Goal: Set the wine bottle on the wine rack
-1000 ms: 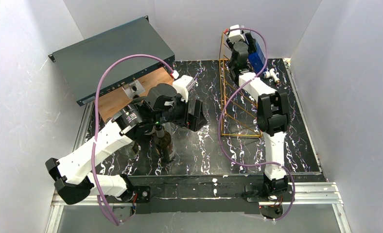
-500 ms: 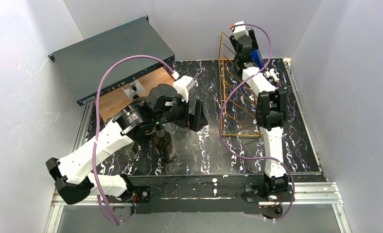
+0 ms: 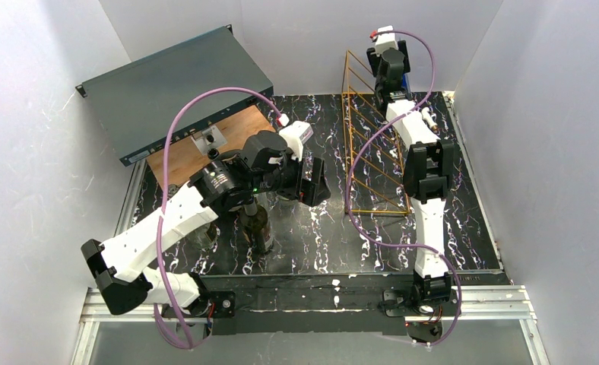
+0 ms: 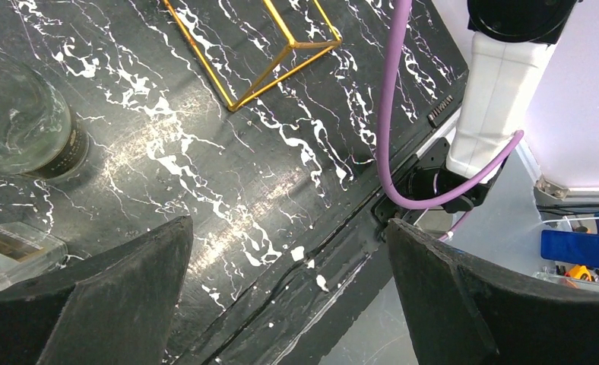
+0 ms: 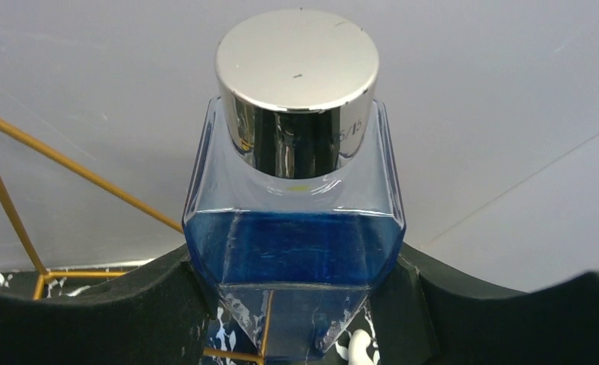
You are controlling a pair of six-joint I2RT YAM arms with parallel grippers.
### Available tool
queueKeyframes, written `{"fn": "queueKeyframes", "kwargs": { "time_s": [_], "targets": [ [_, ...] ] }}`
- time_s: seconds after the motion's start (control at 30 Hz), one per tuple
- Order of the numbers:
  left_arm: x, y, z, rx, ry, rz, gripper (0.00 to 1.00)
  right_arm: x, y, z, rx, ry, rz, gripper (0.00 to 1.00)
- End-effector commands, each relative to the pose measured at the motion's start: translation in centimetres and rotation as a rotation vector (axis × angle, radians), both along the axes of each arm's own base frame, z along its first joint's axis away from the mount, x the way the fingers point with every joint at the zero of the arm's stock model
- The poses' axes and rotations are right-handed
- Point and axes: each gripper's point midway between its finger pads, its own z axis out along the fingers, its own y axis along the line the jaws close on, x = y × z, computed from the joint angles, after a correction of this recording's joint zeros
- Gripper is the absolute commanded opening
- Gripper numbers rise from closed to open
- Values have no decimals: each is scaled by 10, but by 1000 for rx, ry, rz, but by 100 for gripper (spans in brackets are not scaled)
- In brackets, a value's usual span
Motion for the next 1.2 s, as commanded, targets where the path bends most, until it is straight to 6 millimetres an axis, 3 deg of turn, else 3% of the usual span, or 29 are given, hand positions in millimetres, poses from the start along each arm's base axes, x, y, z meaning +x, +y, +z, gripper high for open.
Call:
{"fn": "queueKeyframes", "kwargs": {
  "time_s": [0.0,0.3,0.63,0.83,1.17],
  "targets": [
    [-2,-2,7,-28,-5,-10,98,-15,-3,146,71,-391,4,1],
    [-1,-3,4,-26,0,-8,98,-11,-4,141,108,-387,10,1],
    [11,-21,7,-59,27,4,98,0,-17,122,176,-363,23,1],
    [15,-26,6,-71,32,7,98,3,-15,111,178,-342,39,1],
    [25,-19,6,-84,32,54,98,3,1,97,166,-276,129,3]
  ]
}}
